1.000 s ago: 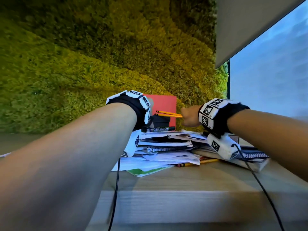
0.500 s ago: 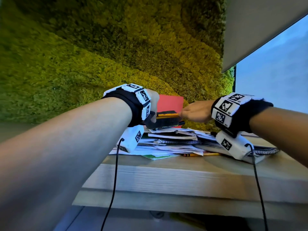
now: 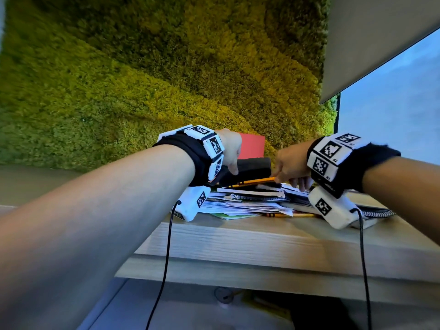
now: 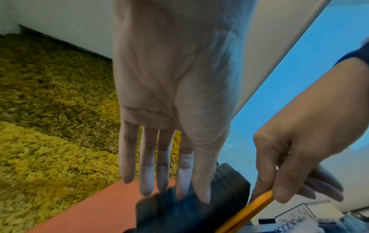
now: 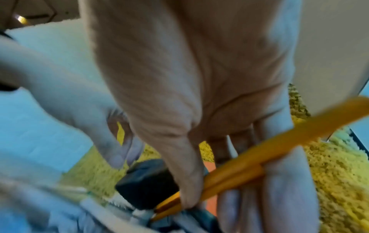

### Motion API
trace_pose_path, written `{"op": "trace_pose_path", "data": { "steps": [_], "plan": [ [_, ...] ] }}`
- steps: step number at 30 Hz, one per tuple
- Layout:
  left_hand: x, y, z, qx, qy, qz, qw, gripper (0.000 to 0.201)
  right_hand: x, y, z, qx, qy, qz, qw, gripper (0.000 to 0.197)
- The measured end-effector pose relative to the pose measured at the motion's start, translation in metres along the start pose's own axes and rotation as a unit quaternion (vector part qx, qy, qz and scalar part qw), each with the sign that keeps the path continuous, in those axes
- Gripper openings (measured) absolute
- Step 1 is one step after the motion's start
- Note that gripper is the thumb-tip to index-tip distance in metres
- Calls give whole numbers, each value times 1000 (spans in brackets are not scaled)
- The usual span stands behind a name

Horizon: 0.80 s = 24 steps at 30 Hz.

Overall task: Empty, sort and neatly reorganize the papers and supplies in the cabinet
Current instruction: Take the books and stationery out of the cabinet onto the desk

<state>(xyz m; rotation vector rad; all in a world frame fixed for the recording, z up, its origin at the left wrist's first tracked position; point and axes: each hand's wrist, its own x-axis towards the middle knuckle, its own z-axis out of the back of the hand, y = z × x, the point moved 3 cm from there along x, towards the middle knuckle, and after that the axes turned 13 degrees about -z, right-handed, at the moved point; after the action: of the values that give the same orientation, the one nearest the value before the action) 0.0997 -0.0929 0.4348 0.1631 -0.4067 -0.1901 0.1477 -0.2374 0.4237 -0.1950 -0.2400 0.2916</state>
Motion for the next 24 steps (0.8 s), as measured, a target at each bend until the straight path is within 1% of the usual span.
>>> {"op": "trace_pose_path", "data": {
  "steps": [1, 2, 3, 5, 7, 9, 12, 14, 16, 19, 24],
  "plan": [
    [0, -2, 0, 2, 0, -5, 1000, 38, -1, 1, -3, -36, -30, -5, 999, 20],
    [0, -3, 0, 5, 5, -8, 1000, 37, -1, 4, -7, -49, -46, -3, 998, 18],
    [1, -4, -1, 8, 15, -8, 1000, 37, 0, 6, -12, -36, -39, 4, 999, 19],
    [0, -6, -3, 11, 43, -3, 999, 38, 6, 12, -19, -17, -22, 27, 999, 24],
    [-2, -6, -4, 17, 59, 2, 998, 39, 9, 16, -18, -12, -54, 41, 998, 29],
    [-2, -5, -3, 21, 59, 4, 998, 37, 15, 18, -15, -20, -88, 51, 995, 38],
    [-4, -2, -3, 13, 62, 12, 998, 33, 22, 17, -15, -8, -55, 66, 996, 40],
    [-3, 0, -3, -3, 67, 15, 998, 32, 25, 12, -15, -12, -51, 58, 997, 44],
    [-3, 1, -4, -12, 71, 18, 997, 31, 25, 7, -14, -21, -74, 61, 995, 44],
    [-3, 0, -3, -21, 79, 19, 996, 29, 24, 5, -11, -48, -133, 78, 987, 41],
    [-5, -8, 2, -20, 94, 16, 995, 26, 17, 3, -5, -21, -136, 86, 987, 43]
  ]
}}
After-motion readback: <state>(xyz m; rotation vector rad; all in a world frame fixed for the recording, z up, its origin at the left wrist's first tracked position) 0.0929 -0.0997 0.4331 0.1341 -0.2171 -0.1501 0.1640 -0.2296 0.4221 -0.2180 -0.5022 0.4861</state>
